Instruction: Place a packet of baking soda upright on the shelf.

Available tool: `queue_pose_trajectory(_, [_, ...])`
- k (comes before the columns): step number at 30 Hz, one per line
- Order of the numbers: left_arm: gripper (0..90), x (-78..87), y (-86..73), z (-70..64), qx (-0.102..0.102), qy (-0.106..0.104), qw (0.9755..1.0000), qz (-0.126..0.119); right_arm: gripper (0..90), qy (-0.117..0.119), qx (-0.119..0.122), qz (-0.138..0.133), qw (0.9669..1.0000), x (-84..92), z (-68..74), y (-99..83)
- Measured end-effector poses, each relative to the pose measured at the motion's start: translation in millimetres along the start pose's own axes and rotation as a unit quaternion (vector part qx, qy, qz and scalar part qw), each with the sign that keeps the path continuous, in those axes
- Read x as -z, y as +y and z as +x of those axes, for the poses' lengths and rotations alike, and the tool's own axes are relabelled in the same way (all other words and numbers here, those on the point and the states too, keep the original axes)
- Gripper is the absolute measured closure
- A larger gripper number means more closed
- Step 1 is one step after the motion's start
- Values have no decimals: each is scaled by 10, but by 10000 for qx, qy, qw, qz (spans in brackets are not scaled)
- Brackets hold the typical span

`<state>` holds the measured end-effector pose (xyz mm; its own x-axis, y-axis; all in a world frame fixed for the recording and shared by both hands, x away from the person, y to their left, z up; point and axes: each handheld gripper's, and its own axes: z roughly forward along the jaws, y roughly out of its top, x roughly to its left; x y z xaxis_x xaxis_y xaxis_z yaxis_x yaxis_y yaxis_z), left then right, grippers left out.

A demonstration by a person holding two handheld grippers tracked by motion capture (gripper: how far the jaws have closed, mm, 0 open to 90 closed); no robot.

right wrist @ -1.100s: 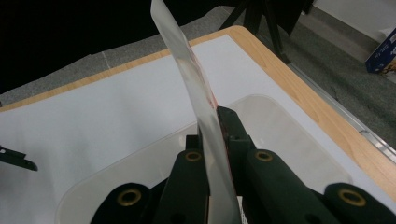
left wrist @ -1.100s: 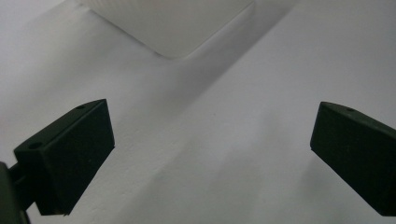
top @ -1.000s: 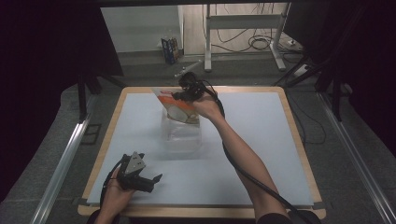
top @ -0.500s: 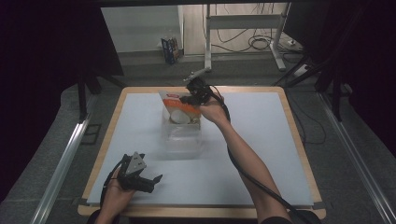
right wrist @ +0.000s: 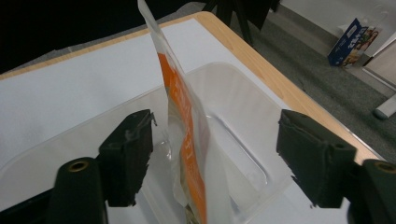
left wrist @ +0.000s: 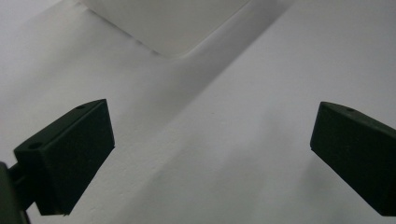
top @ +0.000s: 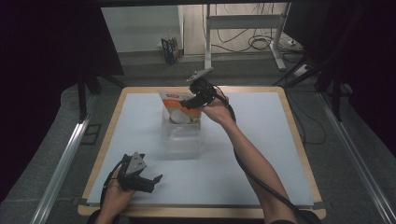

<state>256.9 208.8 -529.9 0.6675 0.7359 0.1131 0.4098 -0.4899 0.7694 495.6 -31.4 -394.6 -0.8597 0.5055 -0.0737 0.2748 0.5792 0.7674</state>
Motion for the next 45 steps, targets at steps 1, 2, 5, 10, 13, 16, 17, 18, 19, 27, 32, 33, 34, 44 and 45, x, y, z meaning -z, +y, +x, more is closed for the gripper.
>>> queue_pose_trajectory(1, [0, 0, 0, 0, 1, 1, 10000, -2, 230, -6, 4, -35, 10000, 11, -7, -3])
queue_pose_trajectory(2, [0, 1, 0, 0, 1, 4, 10000, -3, 199, -53, -24, -51, 10000, 26, -9, -5])
queue_pose_trajectory(5, [0, 1, 0, -1, 1, 5, 10000, 3, 161, -98, -16, -92, 9999, 73, -12, -10])
queue_pose_trajectory(10, [0, -1, 1, -1, -12, 7, 10000, 15, 88, -203, 47, -98, 9997, 153, -11, -22])
queue_pose_trajectory(13, [0, -2, 0, -1, -6, 9, 10000, 8, 60, -204, 48, -98, 9997, 197, -15, -41])
queue_pose_trajectory(16, [0, -2, 0, 0, -10, 12, 10000, 15, 45, -132, -4, -77, 9999, 242, -23, -71])
queue_pose_trajectory(17, [0, -1, 1, -1, -14, 14, 10000, 23, 42, -124, -1, -47, 9999, 258, -30, -86])
queue_pose_trajectory(18, [0, -2, 1, -1, -16, 14, 10000, 22, 36, -115, 3, -40, 9999, 265, -35, -95])
queue_pose_trajectory(19, [0, -3, 0, -3, -12, 15, 10000, 18, 31, -96, 15, -29, 9999, 277, -39, -110])
queue_pose_trajectory(27, [0, -6, 1, -6, -16, 26, 10000, 16, 2, -98, -30, -59, 9999, 385, -62, -232])
queue_pose_trajectory(32, [0, -6, 1, -5, -25, 30, 10000, 18, 0, -148, -81, -30, 9999, 464, -51, -305])
queue_pose_trajectory(33, [0, -6, 1, -5, -28, 33, 10000, 21, 0, -181, -100, -48, 9998, 481, -49, -322])
queue_pose_trajectory(34, [0, -6, 1, -5, -33, 31, 10000, 21, 0, -203, -129, -70, 9997, 497, -49, -340])
queue_pose_trajectory(44, [0, -5, 2, -8, -15, 40, 10000, 4, 0, -140, -254, -114, 9995, 652, -30, -571])
queue_pose_trajectory(45, [0, -6, 2, -9, -15, 40, 10000, 4, 0, -125, -269, -118, 9995, 668, -22, -599])
